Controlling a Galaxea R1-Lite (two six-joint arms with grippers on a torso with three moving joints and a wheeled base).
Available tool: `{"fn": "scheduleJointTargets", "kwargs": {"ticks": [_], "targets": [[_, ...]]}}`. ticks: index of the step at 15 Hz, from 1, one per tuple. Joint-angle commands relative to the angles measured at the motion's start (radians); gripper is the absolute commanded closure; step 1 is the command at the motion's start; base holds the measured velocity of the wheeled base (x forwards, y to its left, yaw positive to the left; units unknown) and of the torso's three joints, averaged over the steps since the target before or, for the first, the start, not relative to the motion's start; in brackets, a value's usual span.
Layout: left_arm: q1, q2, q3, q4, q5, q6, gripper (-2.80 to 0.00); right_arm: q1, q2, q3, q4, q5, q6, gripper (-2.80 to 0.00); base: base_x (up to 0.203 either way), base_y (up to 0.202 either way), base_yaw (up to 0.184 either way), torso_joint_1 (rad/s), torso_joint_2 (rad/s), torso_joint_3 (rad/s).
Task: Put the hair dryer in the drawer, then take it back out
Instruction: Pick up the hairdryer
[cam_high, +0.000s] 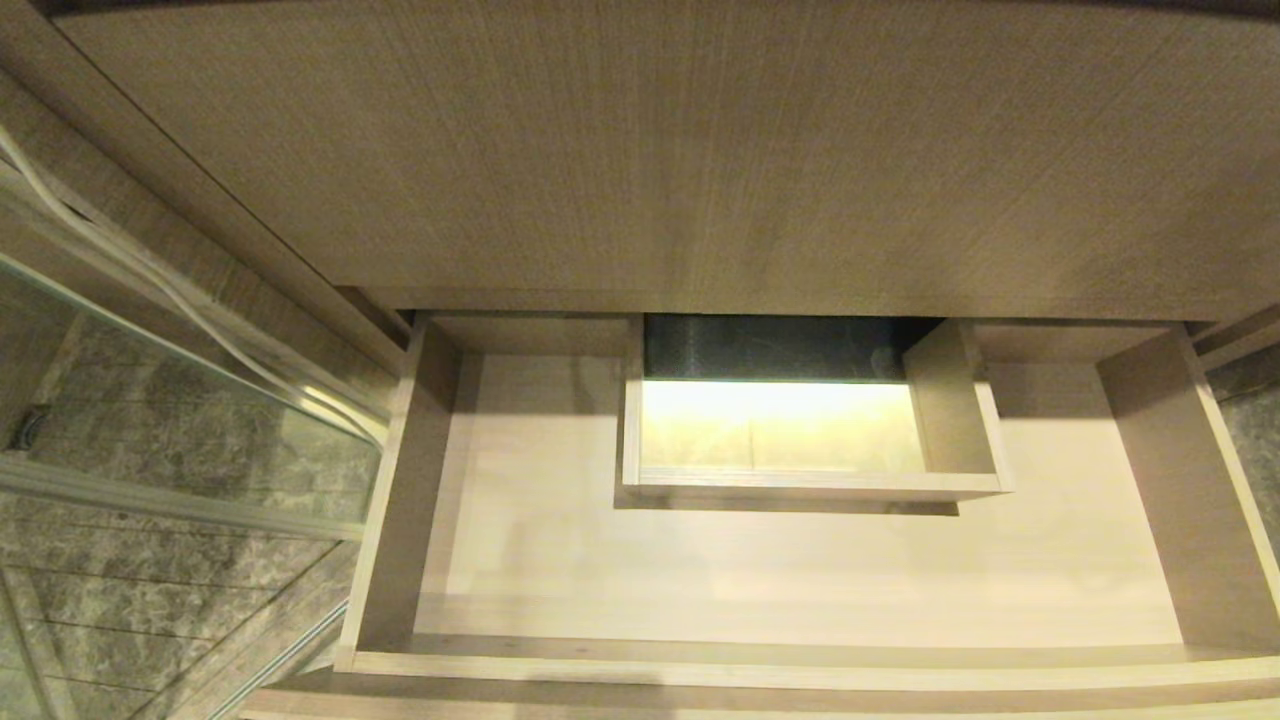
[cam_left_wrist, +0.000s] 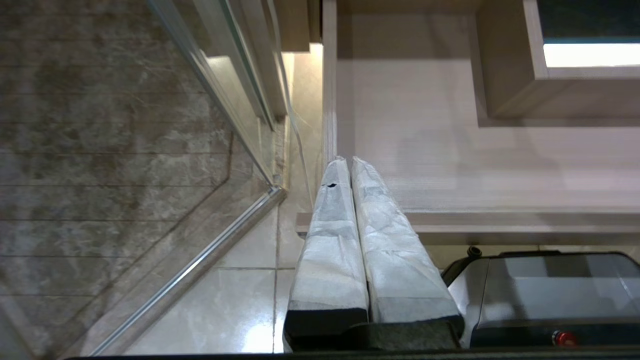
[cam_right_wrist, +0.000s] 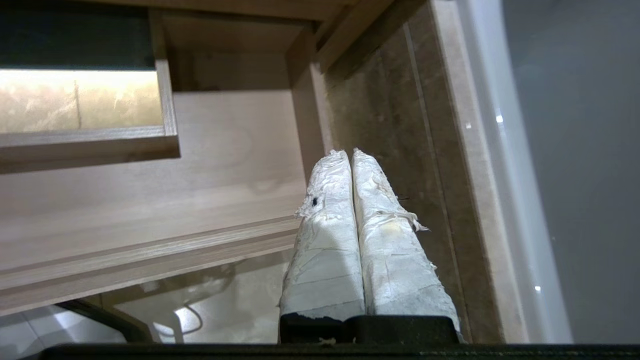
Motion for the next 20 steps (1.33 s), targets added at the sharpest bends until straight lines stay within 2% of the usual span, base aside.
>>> {"fn": "scheduleJointTargets", "kwargs": {"ticks": [1,5,9,20], "targets": [[-0.001,0.0,0.0,0.0,0.001,0.0,0.0,-0.001,-0.008,-0.004,0.012,-0.045,-0.001,0.0,0.0,0.0,0.0,0.184,-0.44,-0.199],[-0.001,0.0,0.0,0.0,0.001,0.0,0.0,-0.001,-0.01,-0.011,0.011,-0.065,0.0,0.0,0.0,0.0,0.0,0.122,-0.48,-0.216],[0.0,0.0,0.0,0.0,0.001,0.0,0.0,-0.001,-0.008,-0.011,0.002,-0.065,0.0,0.0,0.0,0.0,0.0,0.388,-0.48,-0.239],[0.0,0.0,0.0,0.0,0.001,0.0,0.0,-0.001,0.028,-0.026,-0.036,-0.065,0.0,0.0,0.0,0.0,0.0,0.291,-0.55,-0.262]]}}
